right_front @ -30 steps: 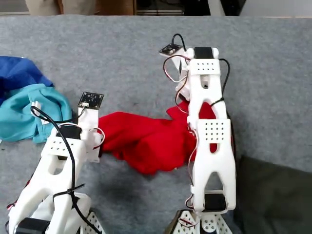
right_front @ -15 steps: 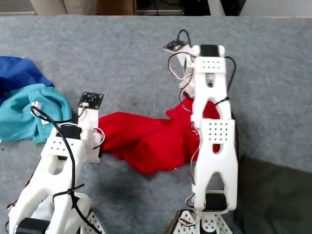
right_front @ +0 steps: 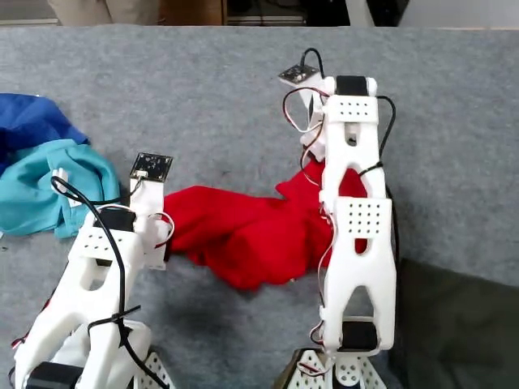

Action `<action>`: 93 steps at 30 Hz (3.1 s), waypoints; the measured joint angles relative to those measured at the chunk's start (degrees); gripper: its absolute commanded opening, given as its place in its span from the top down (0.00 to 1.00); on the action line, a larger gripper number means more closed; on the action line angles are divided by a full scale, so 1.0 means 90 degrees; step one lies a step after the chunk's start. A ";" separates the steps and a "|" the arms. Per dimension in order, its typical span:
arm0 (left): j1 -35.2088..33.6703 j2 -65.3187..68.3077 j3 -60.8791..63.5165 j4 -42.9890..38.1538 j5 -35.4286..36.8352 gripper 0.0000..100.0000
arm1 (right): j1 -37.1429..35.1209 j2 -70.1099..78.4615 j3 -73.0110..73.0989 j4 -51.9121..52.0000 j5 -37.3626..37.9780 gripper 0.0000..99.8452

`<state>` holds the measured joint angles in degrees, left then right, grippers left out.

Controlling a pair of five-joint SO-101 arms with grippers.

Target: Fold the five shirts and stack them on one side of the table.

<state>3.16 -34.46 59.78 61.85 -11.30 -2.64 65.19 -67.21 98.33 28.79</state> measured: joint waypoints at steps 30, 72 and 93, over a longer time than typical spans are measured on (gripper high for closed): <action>0.0000 0.0000 -0.0537 0.0274 0.0059 0.90 | 0.1084 -0.0322 -0.1690 0.0322 -0.0821 1.00; 0.0674 0.5031 -0.5490 -0.0860 0.4376 0.98 | 0.2061 0.0547 -0.0967 -0.3849 -0.2393 1.00; 0.1788 0.5626 -0.7863 0.2989 0.4933 0.79 | 0.1973 0.0703 -0.1221 -0.3819 -0.1944 1.00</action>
<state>19.25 16.18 -10.99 88.75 33.10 15.12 71.52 -78.20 63.96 11.30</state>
